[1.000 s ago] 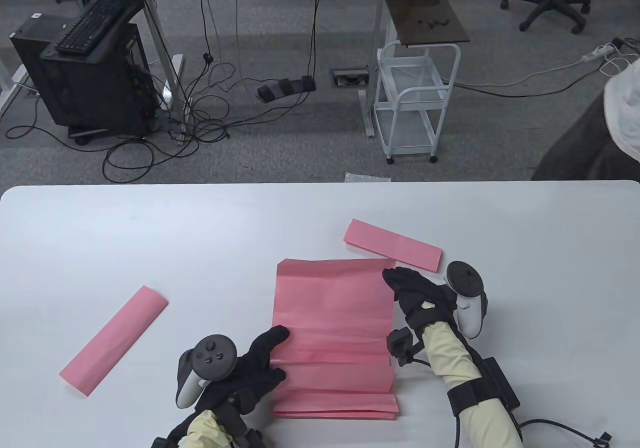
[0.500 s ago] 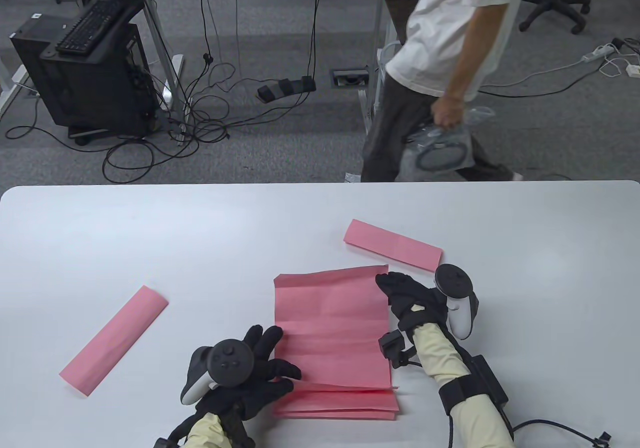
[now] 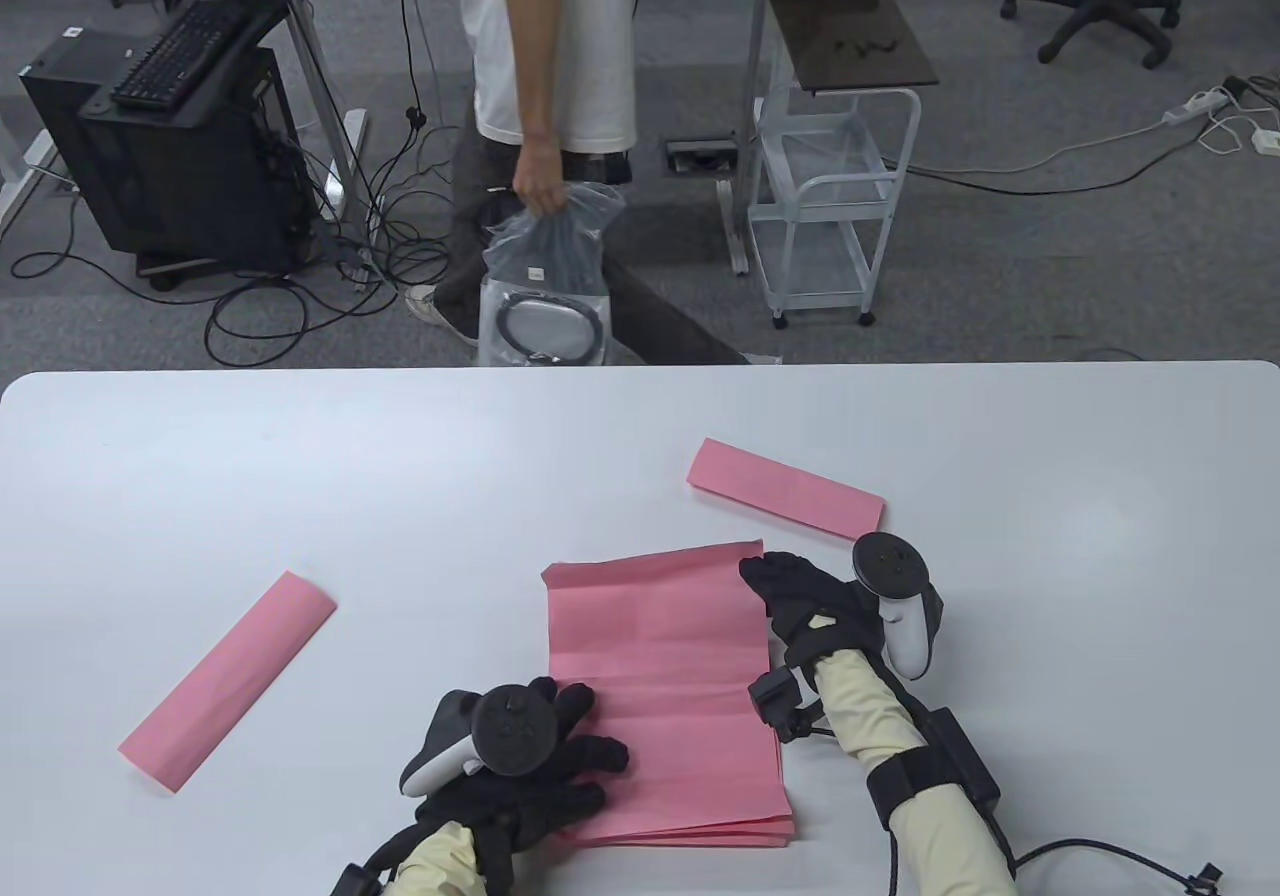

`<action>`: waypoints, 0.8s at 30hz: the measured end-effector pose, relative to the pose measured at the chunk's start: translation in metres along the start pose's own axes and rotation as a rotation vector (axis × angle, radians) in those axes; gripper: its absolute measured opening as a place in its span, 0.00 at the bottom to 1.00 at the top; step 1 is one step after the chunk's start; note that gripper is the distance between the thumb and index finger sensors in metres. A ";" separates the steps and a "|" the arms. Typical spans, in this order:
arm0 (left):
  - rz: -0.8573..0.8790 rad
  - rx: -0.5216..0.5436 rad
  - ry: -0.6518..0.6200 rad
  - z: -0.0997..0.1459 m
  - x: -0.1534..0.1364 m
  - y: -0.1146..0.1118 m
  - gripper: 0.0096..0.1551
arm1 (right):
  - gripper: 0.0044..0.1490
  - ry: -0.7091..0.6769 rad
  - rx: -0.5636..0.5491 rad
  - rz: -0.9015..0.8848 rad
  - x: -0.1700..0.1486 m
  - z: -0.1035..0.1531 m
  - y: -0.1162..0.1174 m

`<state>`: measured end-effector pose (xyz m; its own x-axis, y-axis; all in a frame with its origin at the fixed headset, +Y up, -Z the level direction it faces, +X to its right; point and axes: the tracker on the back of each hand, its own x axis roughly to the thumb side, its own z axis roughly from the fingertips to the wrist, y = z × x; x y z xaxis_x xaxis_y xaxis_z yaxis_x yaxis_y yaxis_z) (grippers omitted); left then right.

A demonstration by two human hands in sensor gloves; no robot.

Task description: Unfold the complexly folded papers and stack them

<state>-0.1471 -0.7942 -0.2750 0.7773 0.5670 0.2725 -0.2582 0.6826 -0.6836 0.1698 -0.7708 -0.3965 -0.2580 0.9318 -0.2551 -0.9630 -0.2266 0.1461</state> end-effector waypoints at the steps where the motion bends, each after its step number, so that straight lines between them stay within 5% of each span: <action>1: -0.022 -0.030 0.028 -0.002 -0.001 -0.003 0.40 | 0.25 0.003 -0.003 0.006 -0.001 0.000 0.000; 8: -0.159 -0.102 0.152 -0.010 -0.007 -0.013 0.52 | 0.31 -0.006 -0.046 0.083 0.003 0.004 0.004; 14: -0.187 -0.137 0.182 -0.012 -0.010 -0.016 0.56 | 0.45 -0.242 0.055 0.297 0.025 0.038 0.020; 17: -0.201 -0.142 0.189 -0.012 -0.009 -0.017 0.59 | 0.43 -0.324 0.326 0.668 0.013 0.070 0.056; 21: -0.219 -0.147 0.199 -0.012 -0.009 -0.019 0.61 | 0.52 -0.244 0.702 1.038 -0.016 0.095 0.101; 24: -0.223 -0.152 0.210 -0.012 -0.010 -0.019 0.61 | 0.55 -0.223 0.737 1.171 -0.033 0.097 0.114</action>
<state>-0.1426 -0.8184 -0.2724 0.9101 0.2936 0.2923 0.0076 0.6936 -0.7203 0.0758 -0.7998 -0.2788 -0.7882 0.3483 0.5074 0.0800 -0.7595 0.6456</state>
